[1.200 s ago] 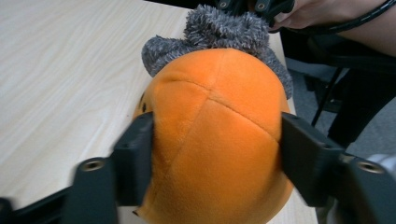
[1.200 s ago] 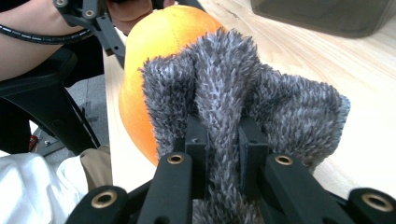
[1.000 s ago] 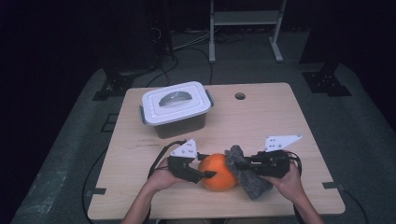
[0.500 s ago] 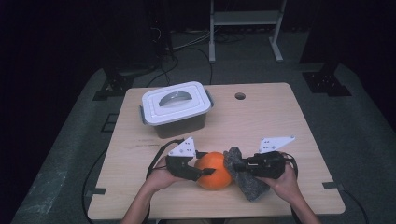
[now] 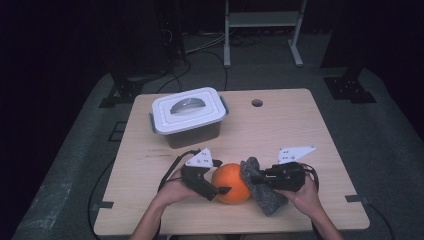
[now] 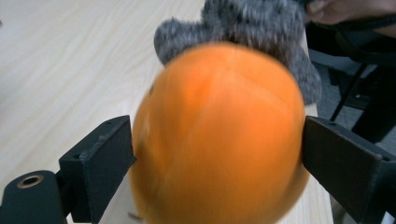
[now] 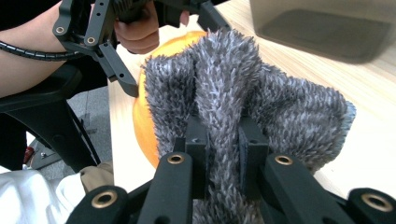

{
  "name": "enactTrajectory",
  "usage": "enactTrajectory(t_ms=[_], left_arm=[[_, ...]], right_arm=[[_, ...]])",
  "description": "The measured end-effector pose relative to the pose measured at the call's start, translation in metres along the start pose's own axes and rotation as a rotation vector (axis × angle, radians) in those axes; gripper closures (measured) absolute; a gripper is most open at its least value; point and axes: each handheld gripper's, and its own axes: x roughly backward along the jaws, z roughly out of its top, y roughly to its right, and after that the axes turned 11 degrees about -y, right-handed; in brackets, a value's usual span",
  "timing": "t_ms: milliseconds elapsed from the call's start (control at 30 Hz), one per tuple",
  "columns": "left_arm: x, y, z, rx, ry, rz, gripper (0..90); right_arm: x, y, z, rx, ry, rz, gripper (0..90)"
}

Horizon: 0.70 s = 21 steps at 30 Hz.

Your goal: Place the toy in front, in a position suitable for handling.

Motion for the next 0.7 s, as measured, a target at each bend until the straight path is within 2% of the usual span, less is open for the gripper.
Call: enactTrajectory(t_ms=[67,133,267,300,367,467,567,600,700], left_arm=[[0.001,-0.003,-0.003,0.006,0.008,-0.028,13.3],[0.002,-0.002,-0.005,-0.009,0.015,-0.034,20.3],[0.003,0.002,-0.004,-0.034,0.024,-0.007,34.5],[0.002,0.005,0.000,-0.043,0.026,0.001,36.0],[-0.002,0.012,0.005,-0.064,0.027,0.008,36.9],[-0.007,0.018,0.009,-0.082,0.017,0.025,36.6],[-0.007,0.017,0.008,-0.075,0.020,0.016,34.4],[-0.007,0.014,0.007,-0.055,0.027,-0.005,25.5],[-0.008,0.010,0.006,-0.028,0.030,-0.022,12.2]], right_arm=[[0.001,0.004,-0.003,-0.013,-0.021,-0.011,77.5],[0.001,0.007,-0.006,-0.028,-0.029,-0.005,77.5],[0.005,0.007,-0.004,-0.034,-0.017,-0.008,77.5],[0.012,0.001,0.001,-0.016,0.034,-0.010,77.5],[0.017,-0.005,0.007,0.003,0.079,0.005,77.5],[0.016,-0.013,0.015,0.031,0.081,0.014,77.5],[0.013,-0.012,0.013,0.029,0.064,0.015,77.5],[0.012,-0.006,0.007,0.011,0.060,0.024,77.6],[0.011,-0.002,0.001,-0.003,0.046,0.029,77.6]])
